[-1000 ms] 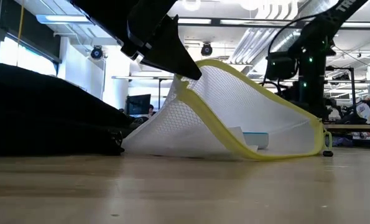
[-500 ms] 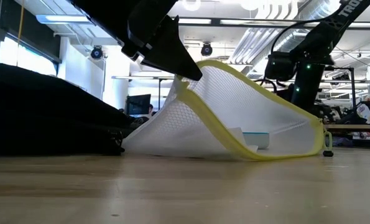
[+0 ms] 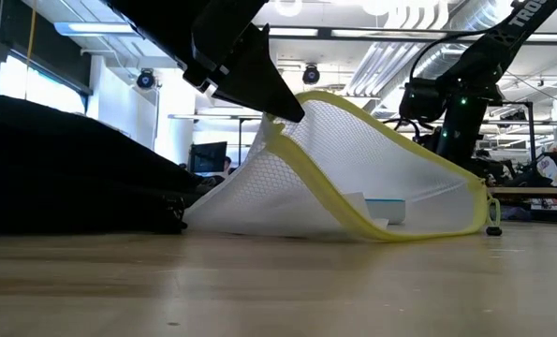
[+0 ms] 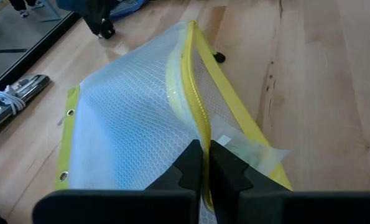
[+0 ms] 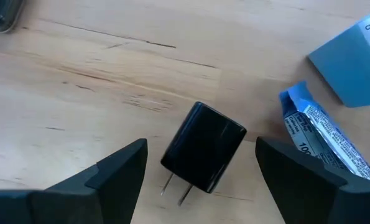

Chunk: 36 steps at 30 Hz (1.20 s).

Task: Unpack backpack
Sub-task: Put the black charger adapter into the transparent zip bag

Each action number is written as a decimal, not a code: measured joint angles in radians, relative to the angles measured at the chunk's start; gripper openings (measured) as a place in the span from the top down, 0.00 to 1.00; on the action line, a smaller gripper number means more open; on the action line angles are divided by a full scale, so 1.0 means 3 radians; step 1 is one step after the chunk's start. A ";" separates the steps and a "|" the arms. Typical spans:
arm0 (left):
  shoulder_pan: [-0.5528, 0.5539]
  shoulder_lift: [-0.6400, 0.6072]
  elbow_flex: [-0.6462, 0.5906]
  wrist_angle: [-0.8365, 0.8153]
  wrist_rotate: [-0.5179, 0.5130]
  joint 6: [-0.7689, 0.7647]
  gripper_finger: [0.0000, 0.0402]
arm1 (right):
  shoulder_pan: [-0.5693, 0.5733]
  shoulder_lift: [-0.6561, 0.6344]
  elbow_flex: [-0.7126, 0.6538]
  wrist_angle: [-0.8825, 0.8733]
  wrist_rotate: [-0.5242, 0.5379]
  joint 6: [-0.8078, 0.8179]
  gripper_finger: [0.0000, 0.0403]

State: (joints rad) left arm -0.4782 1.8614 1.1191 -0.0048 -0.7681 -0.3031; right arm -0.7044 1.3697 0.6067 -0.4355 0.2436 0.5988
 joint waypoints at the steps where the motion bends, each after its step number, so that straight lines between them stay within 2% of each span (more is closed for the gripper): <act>1: 0.0000 0.0000 0.0000 0.0000 0.0000 0.0000 1.00 | 0.0000 0.0000 0.0000 0.0004 0.0000 0.0021 0.29; 8: 0.0000 0.0000 0.0000 -0.0001 0.0013 0.0000 1.00 | 0.0000 0.0046 0.0000 0.0076 -0.0032 0.0176 0.29; 16: 0.0000 0.0000 0.0000 -0.0013 0.0014 0.0000 1.00 | 0.0004 0.0458 0.0011 0.0223 0.0008 0.0068 0.32; 20: 0.0000 0.0000 0.0000 -0.0023 0.0018 0.0000 1.00 | 0.0004 0.0497 0.0013 0.0266 0.0011 -0.0006 0.43; 26: 0.0000 0.0000 0.0000 -0.0025 0.0025 0.0000 1.00 | 0.0111 0.0338 0.0000 0.0195 0.0012 -0.0089 0.70; 31: 0.0000 0.0000 0.0000 -0.0052 0.0021 0.0000 1.00 | 0.0500 -0.0031 -0.0006 -0.0080 -0.0089 -0.0219 0.70; 36: -0.0001 0.0000 0.0000 -0.0055 0.0001 -0.0021 1.00 | 0.1370 -0.0323 -0.0006 -0.0294 -0.0110 -0.0120 0.70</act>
State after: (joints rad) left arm -0.4785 1.8614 1.1191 -0.0212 -0.7679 -0.3093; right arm -0.2934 1.2727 0.6048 -0.5237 0.2107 0.5627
